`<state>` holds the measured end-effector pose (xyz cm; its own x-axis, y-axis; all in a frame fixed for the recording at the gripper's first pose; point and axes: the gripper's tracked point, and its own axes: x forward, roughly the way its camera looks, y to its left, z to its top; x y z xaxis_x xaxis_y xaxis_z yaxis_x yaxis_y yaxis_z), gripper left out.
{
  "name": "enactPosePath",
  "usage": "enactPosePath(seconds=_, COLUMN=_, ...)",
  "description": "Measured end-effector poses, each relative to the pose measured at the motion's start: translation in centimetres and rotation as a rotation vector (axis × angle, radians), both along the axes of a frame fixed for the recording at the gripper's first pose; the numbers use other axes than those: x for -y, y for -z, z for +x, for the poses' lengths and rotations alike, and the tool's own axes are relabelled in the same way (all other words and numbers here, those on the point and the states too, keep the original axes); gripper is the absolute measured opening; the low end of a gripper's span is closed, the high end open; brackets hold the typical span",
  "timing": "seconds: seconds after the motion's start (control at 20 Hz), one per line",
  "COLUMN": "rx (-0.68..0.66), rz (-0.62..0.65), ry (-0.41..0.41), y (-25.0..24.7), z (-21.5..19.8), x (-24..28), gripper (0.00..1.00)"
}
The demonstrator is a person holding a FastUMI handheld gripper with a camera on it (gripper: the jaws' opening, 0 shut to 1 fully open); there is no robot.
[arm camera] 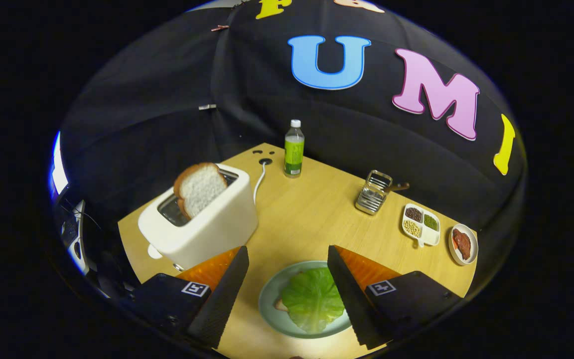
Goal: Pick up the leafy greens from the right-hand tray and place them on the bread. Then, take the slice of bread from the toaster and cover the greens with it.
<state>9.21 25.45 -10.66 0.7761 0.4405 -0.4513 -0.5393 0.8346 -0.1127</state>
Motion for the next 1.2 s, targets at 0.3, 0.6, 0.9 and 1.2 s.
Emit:
enactPosePath(seconds=0.3, rx=0.076, rz=0.037, ry=-0.09, y=-4.2, z=-1.1, x=-7.5, gripper=0.99)
enactPosePath(seconds=0.6, rx=0.093, rz=0.02, ry=-0.158, y=-3.7, z=-0.8, x=-13.4, gripper=0.99)
enactPosePath(seconds=0.9, rx=0.07, rz=-0.033, ry=-0.08, y=-0.4, z=1.8, x=-16.0, gripper=0.99)
enactPosePath(seconds=1.2, rx=0.009, rz=-0.084, ry=-0.04, y=3.1, z=3.3, x=-17.5, gripper=0.96)
